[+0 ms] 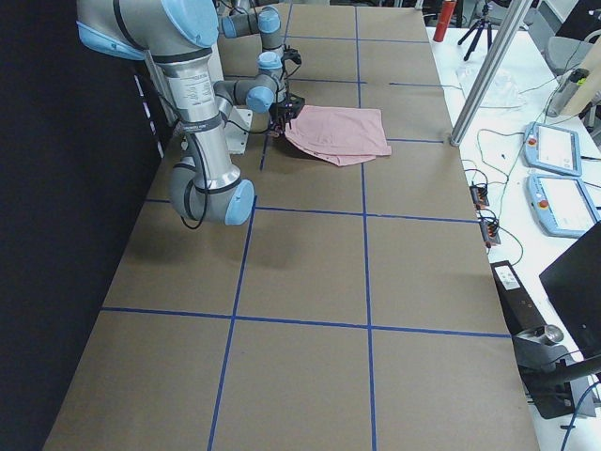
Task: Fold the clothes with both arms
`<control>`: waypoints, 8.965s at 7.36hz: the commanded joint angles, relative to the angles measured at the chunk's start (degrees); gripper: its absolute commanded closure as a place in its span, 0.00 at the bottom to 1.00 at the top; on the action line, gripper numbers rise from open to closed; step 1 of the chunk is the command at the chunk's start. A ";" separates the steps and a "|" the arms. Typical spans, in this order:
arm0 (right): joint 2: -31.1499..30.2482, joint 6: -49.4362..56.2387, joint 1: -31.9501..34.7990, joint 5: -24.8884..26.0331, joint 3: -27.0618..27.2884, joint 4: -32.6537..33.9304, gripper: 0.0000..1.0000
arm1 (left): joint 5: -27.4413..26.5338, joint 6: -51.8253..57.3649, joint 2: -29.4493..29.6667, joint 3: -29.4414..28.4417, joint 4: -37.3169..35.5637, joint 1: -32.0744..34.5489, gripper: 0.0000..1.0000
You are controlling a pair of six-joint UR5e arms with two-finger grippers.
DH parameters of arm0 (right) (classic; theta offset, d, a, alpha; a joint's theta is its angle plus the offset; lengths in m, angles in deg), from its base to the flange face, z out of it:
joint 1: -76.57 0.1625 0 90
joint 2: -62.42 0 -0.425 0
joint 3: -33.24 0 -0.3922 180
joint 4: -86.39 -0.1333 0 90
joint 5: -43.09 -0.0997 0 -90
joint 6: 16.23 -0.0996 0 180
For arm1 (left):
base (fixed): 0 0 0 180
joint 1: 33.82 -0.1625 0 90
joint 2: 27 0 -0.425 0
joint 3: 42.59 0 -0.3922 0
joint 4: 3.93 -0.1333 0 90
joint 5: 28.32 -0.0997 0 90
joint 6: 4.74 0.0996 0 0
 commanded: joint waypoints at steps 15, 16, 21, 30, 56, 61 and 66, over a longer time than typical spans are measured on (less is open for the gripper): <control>1.36 4.28 9.82 0.36 -10.36 -10.14 1.00 | -1.30 -2.30 0.56 -4.80 5.82 9.23 1.00; 2.33 4.28 10.35 0.36 -12.39 -12.43 1.00 | -1.40 -2.30 0.83 -5.07 5.91 9.23 1.00; 16.61 9.99 20.87 -0.07 -31.23 -14.03 1.00 | -1.31 -1.16 6.70 -21.18 16.86 20.18 1.00; 27.74 14.27 31.78 -2.43 -55.92 -32.94 0.00 | 0.87 12.61 12.52 -38.13 30.70 30.58 0.00; -30.79 110.19 77.94 -41.21 -20.50 2.75 0.00 | 39.82 120.92 -24.57 -26.16 6.70 78.31 0.00; -30.70 110.36 78.29 -41.13 -20.67 2.75 0.00 | 39.82 105.98 -23.96 -26.25 7.32 78.13 0.00; -30.35 105.09 78.38 -39.19 -20.76 2.84 0.00 | 39.91 105.98 -23.87 -26.16 7.32 78.13 0.00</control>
